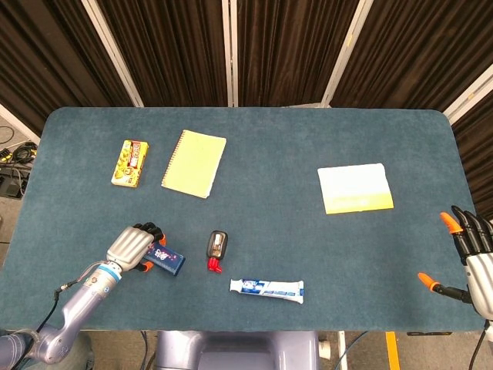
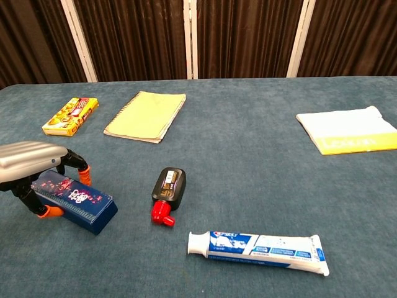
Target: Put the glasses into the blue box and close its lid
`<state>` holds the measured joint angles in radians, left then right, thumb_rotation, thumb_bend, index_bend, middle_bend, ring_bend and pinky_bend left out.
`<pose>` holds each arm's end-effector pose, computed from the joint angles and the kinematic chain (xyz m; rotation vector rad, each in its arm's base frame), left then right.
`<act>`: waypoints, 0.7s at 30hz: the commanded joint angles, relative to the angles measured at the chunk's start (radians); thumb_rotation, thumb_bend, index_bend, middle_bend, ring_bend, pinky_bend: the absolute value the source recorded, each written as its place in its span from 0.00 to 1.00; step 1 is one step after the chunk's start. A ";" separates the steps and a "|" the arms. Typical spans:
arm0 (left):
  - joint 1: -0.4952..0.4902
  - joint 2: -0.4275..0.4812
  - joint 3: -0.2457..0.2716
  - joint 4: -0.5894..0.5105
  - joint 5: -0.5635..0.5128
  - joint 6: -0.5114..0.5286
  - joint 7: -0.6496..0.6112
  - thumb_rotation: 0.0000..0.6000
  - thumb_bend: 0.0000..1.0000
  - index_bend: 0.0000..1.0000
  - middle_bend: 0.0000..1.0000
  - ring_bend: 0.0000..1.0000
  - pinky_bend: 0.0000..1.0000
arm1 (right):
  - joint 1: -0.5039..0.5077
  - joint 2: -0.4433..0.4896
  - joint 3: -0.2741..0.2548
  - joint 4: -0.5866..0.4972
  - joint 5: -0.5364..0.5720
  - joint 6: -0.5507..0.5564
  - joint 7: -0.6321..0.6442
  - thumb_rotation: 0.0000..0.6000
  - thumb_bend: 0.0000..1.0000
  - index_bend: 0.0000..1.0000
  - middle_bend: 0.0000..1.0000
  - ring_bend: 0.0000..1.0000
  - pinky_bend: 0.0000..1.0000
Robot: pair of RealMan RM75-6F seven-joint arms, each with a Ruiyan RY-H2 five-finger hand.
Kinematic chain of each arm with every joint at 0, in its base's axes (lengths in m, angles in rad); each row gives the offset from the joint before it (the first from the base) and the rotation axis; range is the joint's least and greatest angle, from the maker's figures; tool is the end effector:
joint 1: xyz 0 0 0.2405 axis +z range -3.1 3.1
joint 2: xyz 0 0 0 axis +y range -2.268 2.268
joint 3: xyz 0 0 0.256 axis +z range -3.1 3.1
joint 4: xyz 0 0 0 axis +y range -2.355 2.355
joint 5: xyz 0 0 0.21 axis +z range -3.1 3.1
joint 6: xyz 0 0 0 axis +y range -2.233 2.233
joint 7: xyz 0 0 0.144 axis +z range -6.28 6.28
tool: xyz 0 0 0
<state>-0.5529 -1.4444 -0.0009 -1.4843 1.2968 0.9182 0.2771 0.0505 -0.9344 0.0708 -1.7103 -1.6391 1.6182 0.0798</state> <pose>-0.2374 0.2762 -0.0113 -2.0030 -0.9822 -0.6738 -0.2795 -0.1716 0.2179 1.4145 -0.7487 1.0511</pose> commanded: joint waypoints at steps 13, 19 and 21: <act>0.063 0.124 -0.009 -0.121 0.080 0.169 -0.069 1.00 0.00 0.00 0.00 0.00 0.00 | -0.002 0.005 -0.002 -0.003 -0.006 0.005 0.009 1.00 0.00 0.00 0.00 0.00 0.00; 0.167 0.191 -0.016 -0.222 0.110 0.382 -0.022 1.00 0.00 0.00 0.00 0.00 0.00 | -0.005 0.004 0.000 -0.003 -0.005 0.011 0.004 1.00 0.00 0.00 0.00 0.00 0.00; 0.222 0.221 -0.013 -0.282 0.108 0.474 0.024 1.00 0.00 0.00 0.00 0.00 0.00 | -0.005 0.001 0.001 -0.002 -0.005 0.014 -0.001 1.00 0.00 0.00 0.00 0.00 0.00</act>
<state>-0.4085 -1.2758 -0.0123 -1.6843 1.3912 1.2789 0.2474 0.0455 -0.9322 0.0709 -1.7126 -1.6444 1.6308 0.0787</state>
